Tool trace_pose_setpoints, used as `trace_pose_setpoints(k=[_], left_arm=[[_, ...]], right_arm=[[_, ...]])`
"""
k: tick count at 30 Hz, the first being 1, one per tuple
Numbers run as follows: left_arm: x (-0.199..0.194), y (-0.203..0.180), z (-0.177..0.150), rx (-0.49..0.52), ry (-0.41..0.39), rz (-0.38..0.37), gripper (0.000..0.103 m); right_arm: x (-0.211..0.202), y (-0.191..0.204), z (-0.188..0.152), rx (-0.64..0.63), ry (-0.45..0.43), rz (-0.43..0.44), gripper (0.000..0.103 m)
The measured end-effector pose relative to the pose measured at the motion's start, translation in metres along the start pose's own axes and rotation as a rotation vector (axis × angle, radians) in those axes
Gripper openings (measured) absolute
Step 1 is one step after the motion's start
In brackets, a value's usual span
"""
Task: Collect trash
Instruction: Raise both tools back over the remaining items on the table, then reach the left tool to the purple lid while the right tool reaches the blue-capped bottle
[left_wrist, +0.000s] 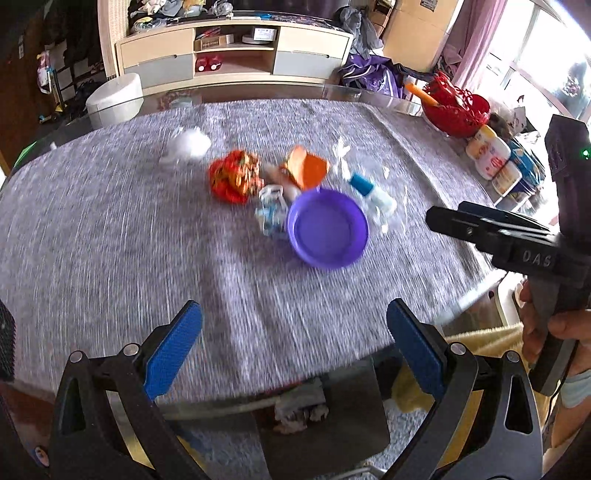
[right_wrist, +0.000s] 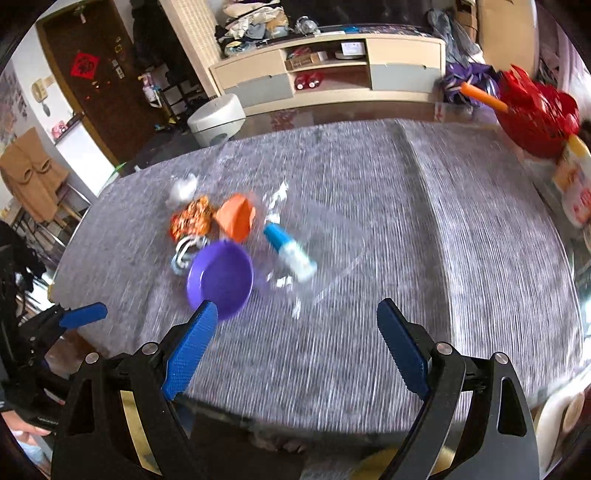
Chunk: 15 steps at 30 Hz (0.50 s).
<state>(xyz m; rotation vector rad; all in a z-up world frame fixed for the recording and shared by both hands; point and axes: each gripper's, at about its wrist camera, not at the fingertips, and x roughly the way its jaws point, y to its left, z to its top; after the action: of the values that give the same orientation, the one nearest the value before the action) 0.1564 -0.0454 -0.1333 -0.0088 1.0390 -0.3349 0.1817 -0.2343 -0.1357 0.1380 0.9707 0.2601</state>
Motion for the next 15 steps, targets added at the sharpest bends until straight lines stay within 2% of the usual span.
trace_pose_setpoints(k=[1, 3, 4, 6, 7, 12, 15], left_arm=[[0.004, 0.000, 0.005, -0.001, -0.002, -0.002, 0.095], [0.010, 0.001, 0.013, -0.005, -0.001, -0.008, 0.091], [0.015, 0.001, 0.017, -0.007, 0.003, -0.013, 0.088], [0.024, 0.001, 0.022, -0.010, 0.015, -0.028, 0.077], [0.029, 0.001, 0.026, -0.011, 0.021, -0.038, 0.074], [0.051, -0.002, 0.037, -0.020, 0.050, -0.065, 0.046], [0.064, -0.001, 0.040, -0.027, 0.072, -0.073, 0.038]], right_arm=[[0.005, 0.001, 0.005, -0.013, -0.001, -0.001, 0.083], [0.015, 0.001, 0.012, -0.036, 0.006, 0.000, 0.062], [0.018, 0.001, 0.014, -0.041, 0.012, 0.003, 0.057], [0.028, 0.000, 0.018, -0.051, 0.032, 0.012, 0.040], [0.032, 0.000, 0.019, -0.053, 0.039, 0.016, 0.039], [0.044, 0.000, 0.025, -0.065, 0.052, 0.025, 0.036], [0.049, 0.002, 0.025, -0.076, 0.066, 0.034, 0.036]])
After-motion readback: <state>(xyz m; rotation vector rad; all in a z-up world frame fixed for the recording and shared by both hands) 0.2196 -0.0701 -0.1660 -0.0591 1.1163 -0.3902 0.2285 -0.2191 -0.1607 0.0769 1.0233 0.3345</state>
